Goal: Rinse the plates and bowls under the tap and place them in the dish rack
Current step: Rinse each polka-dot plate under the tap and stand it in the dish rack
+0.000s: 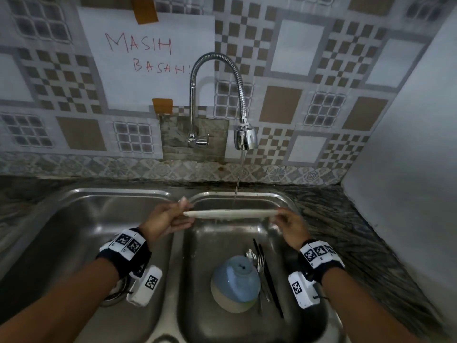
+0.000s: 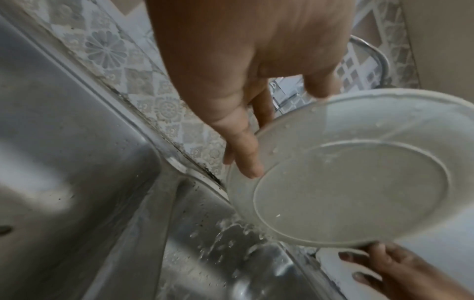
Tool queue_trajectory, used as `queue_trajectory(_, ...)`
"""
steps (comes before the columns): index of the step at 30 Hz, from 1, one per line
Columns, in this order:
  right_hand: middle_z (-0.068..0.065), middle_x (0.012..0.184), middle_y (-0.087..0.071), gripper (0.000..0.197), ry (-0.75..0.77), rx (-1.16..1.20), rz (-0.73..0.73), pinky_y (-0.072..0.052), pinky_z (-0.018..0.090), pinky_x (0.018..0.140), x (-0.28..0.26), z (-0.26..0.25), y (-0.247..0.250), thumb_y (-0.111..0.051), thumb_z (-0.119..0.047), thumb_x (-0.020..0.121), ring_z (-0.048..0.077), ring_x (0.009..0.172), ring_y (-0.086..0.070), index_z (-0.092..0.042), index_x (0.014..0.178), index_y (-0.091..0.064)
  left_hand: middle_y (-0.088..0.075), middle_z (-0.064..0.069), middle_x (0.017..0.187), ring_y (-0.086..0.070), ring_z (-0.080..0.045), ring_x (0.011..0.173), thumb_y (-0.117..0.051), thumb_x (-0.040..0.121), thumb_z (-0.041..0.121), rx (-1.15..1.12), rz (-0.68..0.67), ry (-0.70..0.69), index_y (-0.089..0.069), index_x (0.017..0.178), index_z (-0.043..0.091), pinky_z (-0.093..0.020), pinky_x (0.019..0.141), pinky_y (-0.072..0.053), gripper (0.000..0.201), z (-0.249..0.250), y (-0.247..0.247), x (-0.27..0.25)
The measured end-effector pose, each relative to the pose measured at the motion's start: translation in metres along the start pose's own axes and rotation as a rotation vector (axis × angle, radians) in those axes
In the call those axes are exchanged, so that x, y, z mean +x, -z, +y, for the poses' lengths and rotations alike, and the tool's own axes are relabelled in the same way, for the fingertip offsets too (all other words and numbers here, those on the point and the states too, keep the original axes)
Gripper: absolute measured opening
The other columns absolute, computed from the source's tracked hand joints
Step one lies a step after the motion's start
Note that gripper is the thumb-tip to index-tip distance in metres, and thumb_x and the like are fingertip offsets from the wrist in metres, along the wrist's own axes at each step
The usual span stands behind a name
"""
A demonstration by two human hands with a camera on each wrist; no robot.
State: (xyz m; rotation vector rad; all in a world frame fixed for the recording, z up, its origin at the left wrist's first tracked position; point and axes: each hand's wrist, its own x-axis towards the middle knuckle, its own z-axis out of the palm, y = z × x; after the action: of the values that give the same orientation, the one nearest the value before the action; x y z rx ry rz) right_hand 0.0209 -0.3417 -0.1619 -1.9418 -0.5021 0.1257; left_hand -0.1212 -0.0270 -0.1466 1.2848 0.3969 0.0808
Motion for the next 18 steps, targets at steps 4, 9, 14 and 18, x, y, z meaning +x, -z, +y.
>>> queue_trajectory(4, -0.014, 0.082, -0.068, 0.011, -0.012, -0.044, 0.134, -0.046, 0.012, 0.07, 0.009, 0.007, 0.007, -0.062, -0.014, 0.089, 0.005, 0.078, -0.061, -0.023, 0.091, -0.068, -0.07, -0.016, 0.101, -0.07, -0.024, 0.087, -0.077, 0.065, 0.04, 0.01, -0.126, -0.055, -0.064, 0.112, 0.013, -0.029, 0.077, -0.059, 0.056, -0.009, -0.003, -0.003)
queue_trajectory(9, -0.009, 0.081, -0.063, 0.024, -0.011, -0.075, 0.159, -0.045, 0.019, 0.073, 0.004, 0.0, 0.008, -0.058, -0.012, 0.092, -0.006, 0.071, -0.057, -0.016, 0.115, -0.063, -0.063, 0.005, 0.065, -0.058, -0.011, 0.065, -0.061, 0.09, 0.009, 0.308, -0.048, -0.174, -0.068, 0.09, 0.026, -0.015, 0.055, -0.045, 0.018, -0.005, -0.025, -0.001)
queue_trajectory(14, -0.001, 0.118, -0.063, 0.043, -0.016, -0.041, 0.18, -0.049, 0.037, 0.091, -0.004, 0.01, 0.012, -0.06, -0.024, 0.091, 0.016, 0.106, -0.061, -0.026, 0.132, -0.049, -0.066, 0.015, 0.069, -0.056, 0.009, 0.065, -0.062, 0.089, 0.032, 0.51, -0.007, -0.276, -0.068, 0.091, 0.039, -0.022, 0.073, -0.05, 0.01, 0.001, -0.035, -0.001)
queue_trajectory(18, -0.003, 0.101, -0.063, 0.056, -0.025, -0.082, 0.193, -0.05, 0.034, 0.082, -0.015, 0.012, 0.022, -0.06, -0.021, 0.091, 0.015, 0.09, -0.061, -0.029, 0.142, -0.037, -0.069, 0.007, 0.083, -0.068, -0.006, 0.075, -0.059, 0.093, 0.01, 0.589, -0.022, -0.295, -0.062, 0.112, 0.025, -0.021, 0.064, -0.056, 0.025, 0.005, -0.054, 0.005)
